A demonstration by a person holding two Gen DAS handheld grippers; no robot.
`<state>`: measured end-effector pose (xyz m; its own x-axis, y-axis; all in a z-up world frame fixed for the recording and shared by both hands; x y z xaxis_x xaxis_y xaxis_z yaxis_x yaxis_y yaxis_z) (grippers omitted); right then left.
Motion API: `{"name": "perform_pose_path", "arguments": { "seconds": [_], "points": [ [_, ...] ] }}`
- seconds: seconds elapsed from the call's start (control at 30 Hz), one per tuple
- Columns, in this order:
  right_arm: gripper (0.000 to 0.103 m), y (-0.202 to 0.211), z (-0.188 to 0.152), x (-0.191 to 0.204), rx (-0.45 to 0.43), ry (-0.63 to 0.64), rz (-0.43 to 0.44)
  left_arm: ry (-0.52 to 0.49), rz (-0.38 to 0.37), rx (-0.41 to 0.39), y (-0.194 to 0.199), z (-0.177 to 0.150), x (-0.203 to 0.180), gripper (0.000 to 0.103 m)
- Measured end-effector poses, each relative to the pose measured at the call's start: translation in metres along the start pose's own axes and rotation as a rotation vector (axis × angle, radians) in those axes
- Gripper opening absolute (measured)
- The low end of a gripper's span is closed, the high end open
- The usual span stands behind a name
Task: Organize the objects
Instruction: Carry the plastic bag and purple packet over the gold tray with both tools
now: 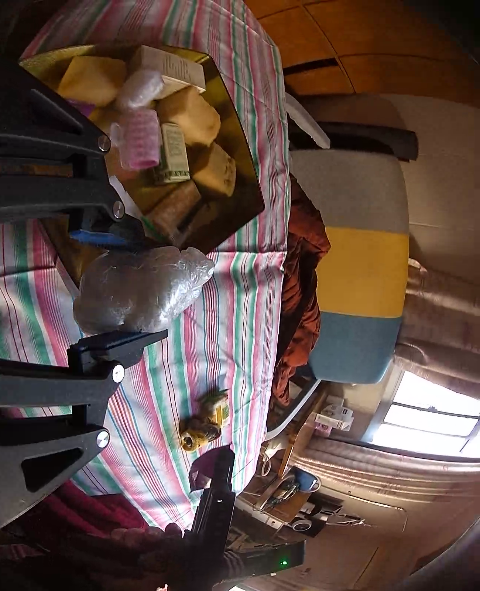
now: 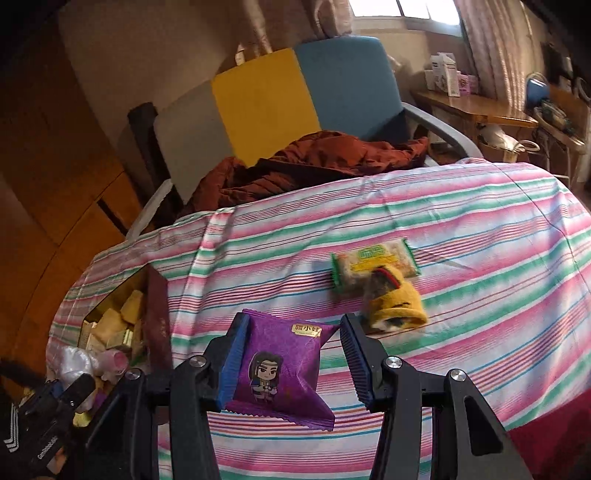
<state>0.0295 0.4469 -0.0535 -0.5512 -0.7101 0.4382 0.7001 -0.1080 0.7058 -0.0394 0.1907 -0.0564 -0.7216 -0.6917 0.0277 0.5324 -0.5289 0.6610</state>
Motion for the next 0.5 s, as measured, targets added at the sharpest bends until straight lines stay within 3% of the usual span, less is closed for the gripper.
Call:
{"name": "perform_pose_path", "arguments": {
  "seconds": [0.27,0.5],
  "points": [
    [0.051,-0.029,-0.046,0.101,0.122,0.166,0.135,0.1,0.038,-0.006,0.015,-0.024,0.046,0.037],
    [0.051,-0.058,-0.082,0.171,0.206,0.296,0.203,0.221,0.107,0.005,0.035,-0.06,0.101,0.037]
  ]
}}
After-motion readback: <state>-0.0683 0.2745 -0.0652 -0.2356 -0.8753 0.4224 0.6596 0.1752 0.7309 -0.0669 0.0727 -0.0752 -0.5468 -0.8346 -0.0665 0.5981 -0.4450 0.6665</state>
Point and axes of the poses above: each gripper's, at about its wrist camera, not at the fingertips, and y roughly against the way its jaws point, x to its left, z to its top, the point moved 9 cm from there along -y, roughly the way its jaws point, and after that the axes turned 14 degrees about -y, right-handed, at the moved point
